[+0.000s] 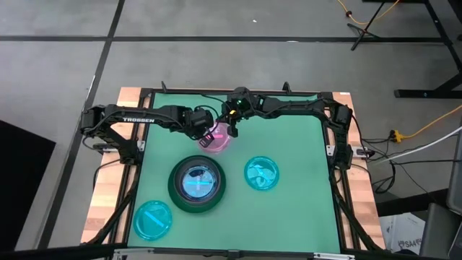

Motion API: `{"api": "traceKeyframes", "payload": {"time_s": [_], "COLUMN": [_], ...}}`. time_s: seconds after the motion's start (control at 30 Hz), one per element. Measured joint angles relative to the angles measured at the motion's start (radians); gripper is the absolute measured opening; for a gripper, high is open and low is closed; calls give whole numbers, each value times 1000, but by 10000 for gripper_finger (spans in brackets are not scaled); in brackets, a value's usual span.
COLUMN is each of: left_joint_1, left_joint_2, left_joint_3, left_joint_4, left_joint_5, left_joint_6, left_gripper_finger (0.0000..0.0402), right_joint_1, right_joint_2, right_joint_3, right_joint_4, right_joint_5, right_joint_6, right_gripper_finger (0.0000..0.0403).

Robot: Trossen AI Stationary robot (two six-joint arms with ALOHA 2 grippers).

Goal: Stack plastic plates
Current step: Stack the light pink plate on top of the stacked light blue plate

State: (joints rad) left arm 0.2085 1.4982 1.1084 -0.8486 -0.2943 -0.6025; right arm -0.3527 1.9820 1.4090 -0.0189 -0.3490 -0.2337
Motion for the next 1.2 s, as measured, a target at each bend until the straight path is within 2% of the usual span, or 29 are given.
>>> {"api": "traceKeyframes", "payload": {"time_s": [0.27, 0.5, 0.87, 1.0, 1.2], "left_joint_1": [0, 0, 0, 1, 1], "left_joint_2": [0, 0, -4, -17, -75], "left_joint_3": [0, 0, 0, 0, 0], "left_joint_4": [0, 0, 1, 1, -9], "left_joint_5": [0, -1, 22, 73, 86], "left_joint_6": [0, 0, 3, 10, 12], "left_gripper_finger": [9, 6, 2, 1, 1], "right_joint_1": [0, 0, -5, -21, -52], "right_joint_2": [0, 0, 0, -2, -39], "right_joint_3": [0, 0, 0, 0, 0], "right_joint_4": [0, 0, 26, 25, 27], "right_joint_5": [0, 0, -17, -56, -60], "right_joint_6": [0, 0, 0, -7, -47], "right_gripper_finger": [1, 4, 104, 118, 120]}}
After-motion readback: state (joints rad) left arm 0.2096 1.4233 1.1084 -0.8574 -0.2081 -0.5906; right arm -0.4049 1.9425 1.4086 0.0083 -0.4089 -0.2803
